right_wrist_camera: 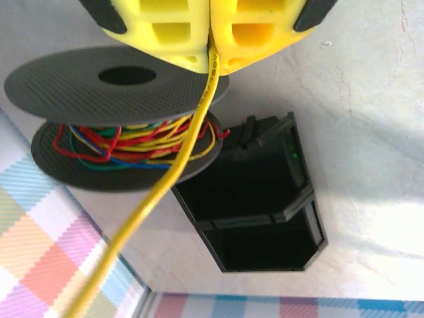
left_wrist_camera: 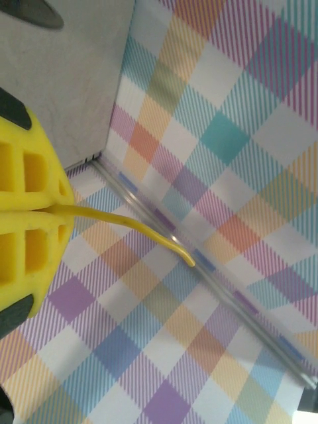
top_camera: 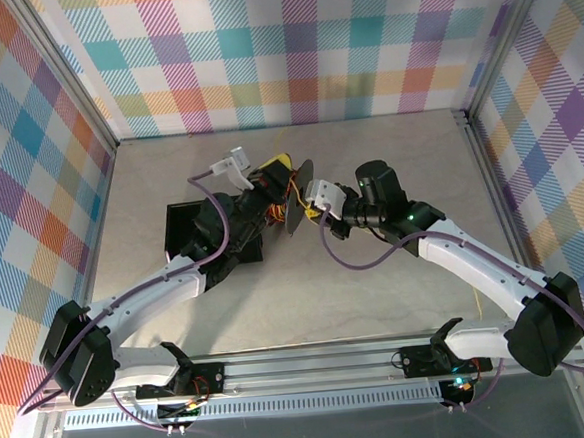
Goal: Wrap the cables
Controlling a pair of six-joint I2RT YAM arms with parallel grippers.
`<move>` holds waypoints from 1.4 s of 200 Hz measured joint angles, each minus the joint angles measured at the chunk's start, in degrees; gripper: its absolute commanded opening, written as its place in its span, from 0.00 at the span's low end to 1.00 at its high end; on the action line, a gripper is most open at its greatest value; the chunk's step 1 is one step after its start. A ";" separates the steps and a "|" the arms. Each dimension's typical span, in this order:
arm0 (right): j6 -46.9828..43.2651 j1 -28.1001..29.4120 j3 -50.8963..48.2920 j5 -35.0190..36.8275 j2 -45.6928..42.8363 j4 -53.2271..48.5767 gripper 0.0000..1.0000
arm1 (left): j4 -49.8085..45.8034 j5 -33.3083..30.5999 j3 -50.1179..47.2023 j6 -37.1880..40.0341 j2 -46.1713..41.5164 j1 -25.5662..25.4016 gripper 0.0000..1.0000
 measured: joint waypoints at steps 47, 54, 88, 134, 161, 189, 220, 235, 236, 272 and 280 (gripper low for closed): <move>9.73 0.04 0.09 0.79 0.07 -0.85 0.00 | -5.31 -3.61 0.92 -0.87 -0.44 0.00 0.63; 11.10 0.04 0.13 0.79 0.04 -0.87 0.00 | -8.50 -3.56 2.64 -0.61 -0.39 0.00 0.74; 15.56 0.04 0.74 -0.46 0.15 -4.07 0.00 | -26.01 -2.16 11.56 2.47 -0.87 1.66 1.00; 16.92 0.33 2.75 -3.78 2.14 -10.40 0.00 | -53.13 3.45 21.11 7.15 -3.74 12.94 1.00; 15.82 1.29 7.39 -4.24 7.76 -14.49 0.00 | -63.41 8.79 25.99 9.57 -2.54 19.43 1.00; 12.24 3.30 9.84 -3.28 13.22 -18.03 0.00 | -70.25 15.72 28.13 12.74 0.92 24.41 1.00; 8.26 4.31 10.25 -2.23 17.38 -21.00 0.00 | -76.06 21.00 32.92 16.92 8.09 25.53 1.00; 6.93 4.33 10.86 -1.77 18.69 -21.94 0.00 | -76.13 23.71 33.31 18.10 9.79 25.53 1.00; 6.84 4.33 10.88 -1.73 18.71 -21.97 0.00 | -76.15 23.85 33.31 18.14 9.86 25.53 1.00; 4.68 4.33 13.94 -0.57 20.65 -23.43 0.00 | -76.13 27.15 33.73 20.02 10.54 25.53 0.97; 4.48 4.33 14.56 -0.44 21.11 -23.63 0.00 | -76.26 28.00 34.47 20.83 11.21 25.53 0.96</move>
